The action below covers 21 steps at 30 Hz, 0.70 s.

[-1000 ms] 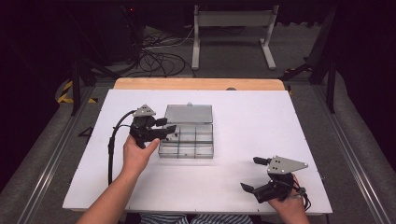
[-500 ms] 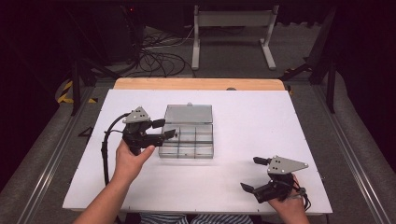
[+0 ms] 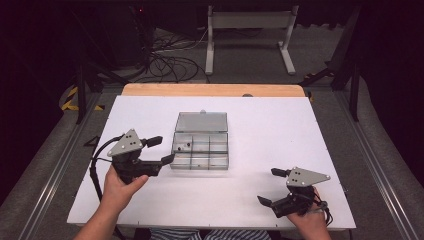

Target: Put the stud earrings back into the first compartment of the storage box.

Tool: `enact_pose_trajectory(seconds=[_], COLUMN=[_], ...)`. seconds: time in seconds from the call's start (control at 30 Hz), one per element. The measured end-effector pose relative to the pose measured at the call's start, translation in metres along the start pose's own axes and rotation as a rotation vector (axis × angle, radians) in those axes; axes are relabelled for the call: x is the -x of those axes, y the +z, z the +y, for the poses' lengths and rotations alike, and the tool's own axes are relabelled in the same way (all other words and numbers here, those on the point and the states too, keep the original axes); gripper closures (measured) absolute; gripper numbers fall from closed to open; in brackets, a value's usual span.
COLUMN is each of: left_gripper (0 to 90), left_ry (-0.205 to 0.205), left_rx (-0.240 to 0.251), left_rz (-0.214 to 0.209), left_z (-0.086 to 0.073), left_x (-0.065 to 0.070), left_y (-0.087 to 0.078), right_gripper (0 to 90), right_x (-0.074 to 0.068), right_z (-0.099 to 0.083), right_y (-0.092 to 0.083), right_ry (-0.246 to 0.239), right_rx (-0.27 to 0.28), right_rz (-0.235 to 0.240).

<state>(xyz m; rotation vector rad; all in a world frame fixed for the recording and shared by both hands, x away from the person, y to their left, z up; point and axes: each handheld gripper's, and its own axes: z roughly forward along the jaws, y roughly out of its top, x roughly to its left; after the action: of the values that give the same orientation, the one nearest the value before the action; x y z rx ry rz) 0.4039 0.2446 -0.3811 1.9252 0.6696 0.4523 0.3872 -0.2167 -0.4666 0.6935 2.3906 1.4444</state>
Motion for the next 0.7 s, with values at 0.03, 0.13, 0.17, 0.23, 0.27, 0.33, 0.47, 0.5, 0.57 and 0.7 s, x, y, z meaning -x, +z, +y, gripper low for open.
enact_pose_trajectory(seconds=[0.03,0.13,0.17,0.23,0.27,0.33,0.47,0.5,0.57,0.7], left_gripper=[28.0,26.4,25.5,24.7,24.4,23.8,22.1,21.6,21.1,20.9], left_ry=[0.009,0.007,0.007,0.002,0.002,-0.011,-0.009,-0.017,-0.024,-0.039], left_rx=[0.007,0.017,0.018,0.023,0.027,0.028,0.010,0.002,-0.009,-0.020], left_rz=[0.008,0.007,0.010,0.017,0.019,0.015,0.023,0.020,0.017,0.015], left_z=[-0.003,-0.015,-0.018,-0.027,-0.031,-0.040,-0.057,-0.060,-0.068,-0.083], left_x=[0.000,0.000,0.000,0.001,0.001,0.001,0.002,0.002,0.002,0.002], left_y=[-0.003,-0.009,-0.011,-0.014,-0.015,-0.017,-0.016,-0.016,-0.016,-0.014], right_gripper=[1.5,1.5,1.5,1.5,1.5,1.5,1.5,1.5,1.5,1.4], right_x=[0.000,0.000,0.000,-0.001,-0.001,-0.001,-0.001,-0.001,-0.001,-0.001], right_z=[0.000,0.000,0.000,0.000,0.000,0.000,0.000,0.000,0.000,0.000], right_y=[0.000,0.000,0.000,0.000,0.000,-0.001,0.000,0.000,0.000,-0.001], right_ry=[0.001,0.003,0.004,0.003,0.004,0.006,0.006,0.006,0.006,0.007], right_rx=[0.001,0.002,0.001,0.000,0.001,0.002,0.000,-0.001,-0.001,-0.001], right_rz=[0.000,-0.001,0.000,-0.001,-0.001,-0.002,-0.002,-0.001,-0.001,-0.001])
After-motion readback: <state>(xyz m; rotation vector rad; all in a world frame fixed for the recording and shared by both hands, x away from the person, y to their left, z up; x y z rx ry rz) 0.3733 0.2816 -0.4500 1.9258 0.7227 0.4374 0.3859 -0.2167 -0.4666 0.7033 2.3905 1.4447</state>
